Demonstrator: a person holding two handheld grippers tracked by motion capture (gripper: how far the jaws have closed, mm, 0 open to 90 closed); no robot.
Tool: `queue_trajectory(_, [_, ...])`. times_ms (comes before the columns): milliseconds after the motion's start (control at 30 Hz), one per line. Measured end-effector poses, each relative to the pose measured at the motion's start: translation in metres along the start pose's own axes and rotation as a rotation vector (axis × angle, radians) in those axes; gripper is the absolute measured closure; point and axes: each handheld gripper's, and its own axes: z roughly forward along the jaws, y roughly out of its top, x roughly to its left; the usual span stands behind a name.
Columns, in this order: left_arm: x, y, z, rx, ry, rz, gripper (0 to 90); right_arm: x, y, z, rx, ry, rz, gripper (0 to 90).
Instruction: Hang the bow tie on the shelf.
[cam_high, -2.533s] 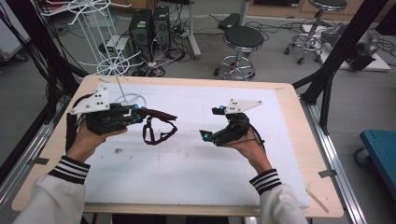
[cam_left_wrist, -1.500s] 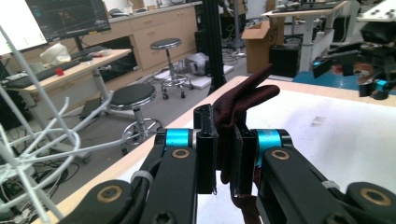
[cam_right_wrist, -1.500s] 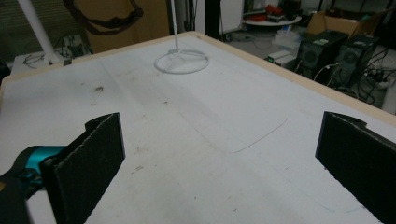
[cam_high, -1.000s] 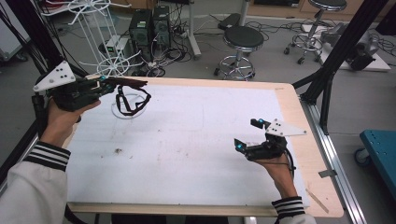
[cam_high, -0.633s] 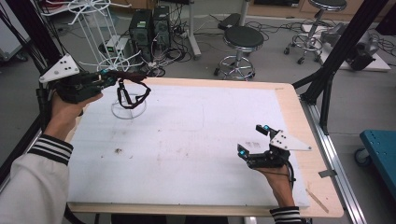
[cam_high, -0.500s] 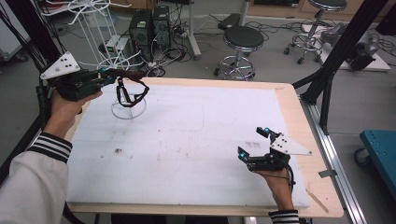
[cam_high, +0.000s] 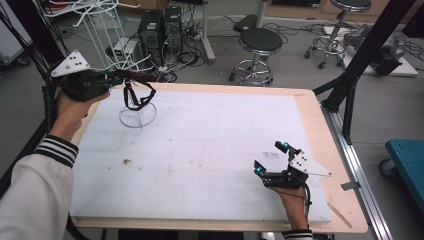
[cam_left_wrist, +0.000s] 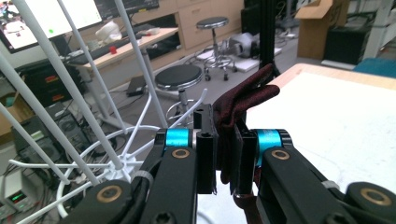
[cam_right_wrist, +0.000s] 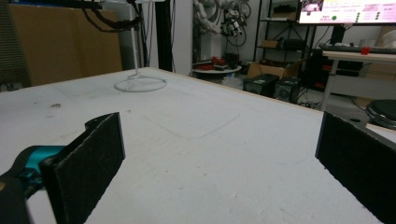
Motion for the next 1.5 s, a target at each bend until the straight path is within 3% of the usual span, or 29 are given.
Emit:
queue_trajectory(233, [0.002,0.001,0.009,0.046,0.018,-0.001,83.0,0.000,-0.012,0.001,-0.030,-0.040,0.007,0.6])
queue_trajectory(733, [0.007,0.001,0.012,0.101,0.049,-0.025,81.8,0.001,-0.023,0.007,-0.004,-0.065,0.022,0.6])
queue_trajectory(900, [0.006,0.001,0.013,0.109,0.070,-0.043,75.1,0.002,-0.024,0.006,-0.007,-0.070,0.025,0.6])
queue_trajectory(1067, [0.005,0.002,0.012,0.100,0.059,-0.037,71.1,0.001,-0.024,0.007,-0.009,-0.069,0.017,0.6])
queue_trajectory(1167, [0.004,0.003,0.011,0.095,0.062,-0.057,56.8,0.001,-0.024,0.007,-0.009,-0.068,0.018,0.6])
queue_trajectory(1233, [0.004,0.003,0.010,0.086,0.048,-0.055,53.2,0.001,-0.024,0.007,-0.008,-0.070,0.014,0.6])
queue_trajectory(1300, [0.002,0.004,0.009,0.065,0.047,-0.065,41.4,0.002,-0.024,0.007,-0.007,-0.070,0.012,0.6])
queue_trajectory(1433, [0.002,0.006,0.006,0.040,0.005,-0.091,21.3,0.002,-0.024,0.007,-0.008,-0.069,0.013,0.6])
queue_trajectory(1500, [0.001,0.006,0.004,0.041,-0.012,-0.094,17.2,0.002,-0.024,0.007,-0.008,-0.069,0.010,0.6])
